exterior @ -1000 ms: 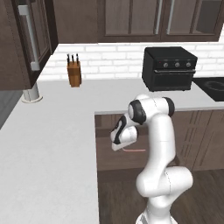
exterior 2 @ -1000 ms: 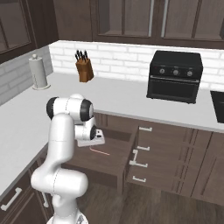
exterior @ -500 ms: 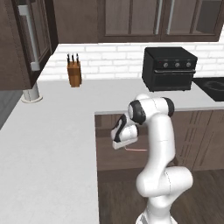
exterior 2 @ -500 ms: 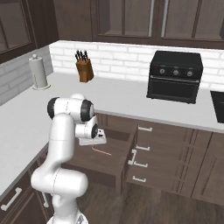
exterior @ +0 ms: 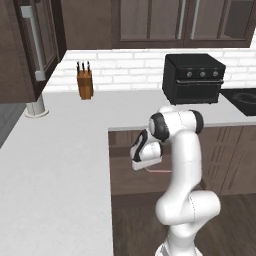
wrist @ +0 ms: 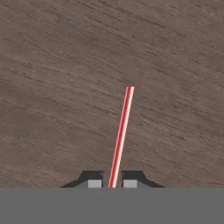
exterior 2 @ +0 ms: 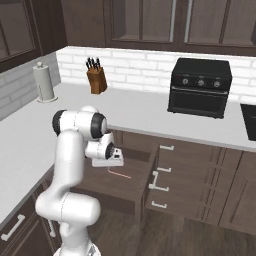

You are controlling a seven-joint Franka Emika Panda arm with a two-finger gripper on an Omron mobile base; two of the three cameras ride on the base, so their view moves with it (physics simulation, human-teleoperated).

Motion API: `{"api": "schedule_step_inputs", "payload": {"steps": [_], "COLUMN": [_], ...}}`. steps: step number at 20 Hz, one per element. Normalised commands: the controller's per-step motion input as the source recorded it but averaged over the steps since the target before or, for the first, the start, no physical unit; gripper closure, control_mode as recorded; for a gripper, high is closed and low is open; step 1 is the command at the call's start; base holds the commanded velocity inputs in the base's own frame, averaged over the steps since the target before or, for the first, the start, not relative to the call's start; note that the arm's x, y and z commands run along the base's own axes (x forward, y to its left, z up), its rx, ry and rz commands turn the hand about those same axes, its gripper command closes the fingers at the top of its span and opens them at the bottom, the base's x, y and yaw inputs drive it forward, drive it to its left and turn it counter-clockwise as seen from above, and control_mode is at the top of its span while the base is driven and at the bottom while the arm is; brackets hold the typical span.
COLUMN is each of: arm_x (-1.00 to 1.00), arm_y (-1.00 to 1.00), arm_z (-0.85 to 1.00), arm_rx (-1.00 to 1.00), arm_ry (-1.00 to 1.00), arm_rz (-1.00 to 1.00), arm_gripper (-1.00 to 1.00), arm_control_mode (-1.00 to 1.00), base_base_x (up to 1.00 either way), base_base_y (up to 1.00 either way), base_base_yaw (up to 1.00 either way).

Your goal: Take a straw from the drawer in front and place it inside the glass cup on the dining counter.

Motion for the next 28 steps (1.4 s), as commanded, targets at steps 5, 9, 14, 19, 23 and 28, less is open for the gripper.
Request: {"api": "schedule_step_inputs", "payload": {"steps": [5, 9, 14, 19, 23, 28], "arm_x": [-0.71, -0.41, -0.18, -0.04, -0.16, -0.49], "arm_y": [0.01, 0.05, 0.07, 0.04, 0.0, 0.0], "arm_z": [1.0, 1.0, 1.0, 1.0, 1.0, 1.0], "arm_rx": [0.06, 0.1, 0.06, 0.0, 0.0, 0.0], "arm_ry": [-0.07, 0.0, 0.0, 0.03, 0.11, 0.12], "arm_rz": [-0.11, -0.18, -0.23, -0.24, -0.2, -0.17], "arm_gripper": [1.0, 1.0, 1.0, 1.0, 1.0, 1.0], "arm_control_mode": [-1.0, -1.0, -1.0, -1.0, -1.0, -1.0], "base_base_x": [0.0, 0.0, 0.0, 0.0, 0.0, 0.0], "base_base_y": [0.0, 0.0, 0.0, 0.0, 0.0, 0.0], "base_base_yaw": [0.0, 0.0, 0.0, 0.0, 0.0, 0.0]}}
